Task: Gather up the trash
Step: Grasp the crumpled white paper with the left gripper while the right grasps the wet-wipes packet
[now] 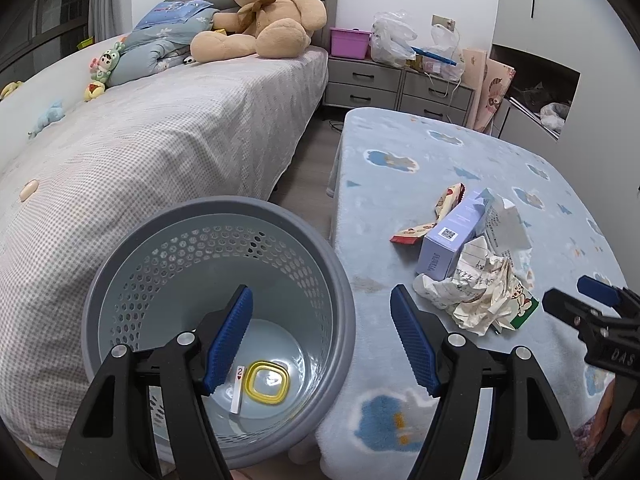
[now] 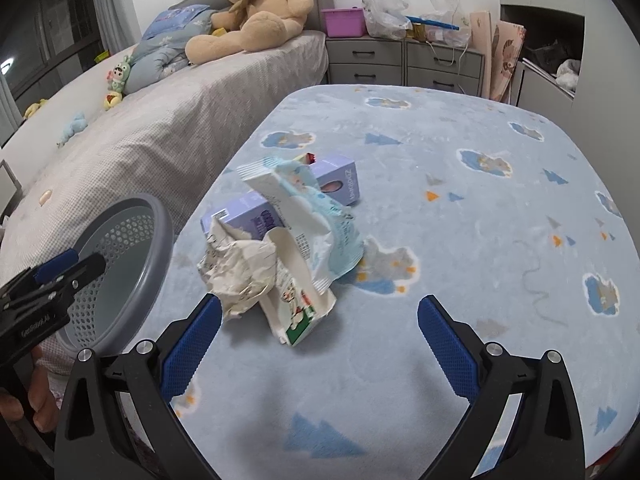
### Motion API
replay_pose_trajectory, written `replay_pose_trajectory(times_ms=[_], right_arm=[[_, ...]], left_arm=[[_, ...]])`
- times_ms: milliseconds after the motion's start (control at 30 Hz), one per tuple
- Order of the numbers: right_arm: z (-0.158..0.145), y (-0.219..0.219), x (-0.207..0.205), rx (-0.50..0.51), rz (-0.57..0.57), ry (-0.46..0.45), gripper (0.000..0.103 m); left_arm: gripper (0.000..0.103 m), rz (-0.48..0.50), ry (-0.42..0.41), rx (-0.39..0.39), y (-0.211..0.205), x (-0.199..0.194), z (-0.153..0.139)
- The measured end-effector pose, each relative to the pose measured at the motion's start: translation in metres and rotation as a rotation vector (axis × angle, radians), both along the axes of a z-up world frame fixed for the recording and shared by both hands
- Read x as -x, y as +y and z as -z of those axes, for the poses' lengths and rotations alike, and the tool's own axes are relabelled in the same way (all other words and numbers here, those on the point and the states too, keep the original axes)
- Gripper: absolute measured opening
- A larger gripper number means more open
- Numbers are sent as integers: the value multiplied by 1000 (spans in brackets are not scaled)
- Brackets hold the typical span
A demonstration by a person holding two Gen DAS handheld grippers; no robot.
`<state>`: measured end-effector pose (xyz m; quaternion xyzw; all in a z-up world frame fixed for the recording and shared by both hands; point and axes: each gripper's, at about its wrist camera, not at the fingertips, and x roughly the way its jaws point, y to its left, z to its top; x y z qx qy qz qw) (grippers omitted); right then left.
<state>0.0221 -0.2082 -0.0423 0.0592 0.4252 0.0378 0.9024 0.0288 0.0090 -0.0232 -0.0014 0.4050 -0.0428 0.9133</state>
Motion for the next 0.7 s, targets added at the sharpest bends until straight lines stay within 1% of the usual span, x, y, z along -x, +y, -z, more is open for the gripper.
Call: replay_pose_trajectory(times_ms=[200,400,700], right_arm=[[0,-4,-22,47,-27,0,97],[14,-4,-50,22,-50,40,97],[21,1,-78,25,-59,30,97]], left_arm=[[68,9,8,-10,-8,-3,3],[68,11,25,-18,-13,-9,8],[70,27,38,-18,-21,-14,12]])
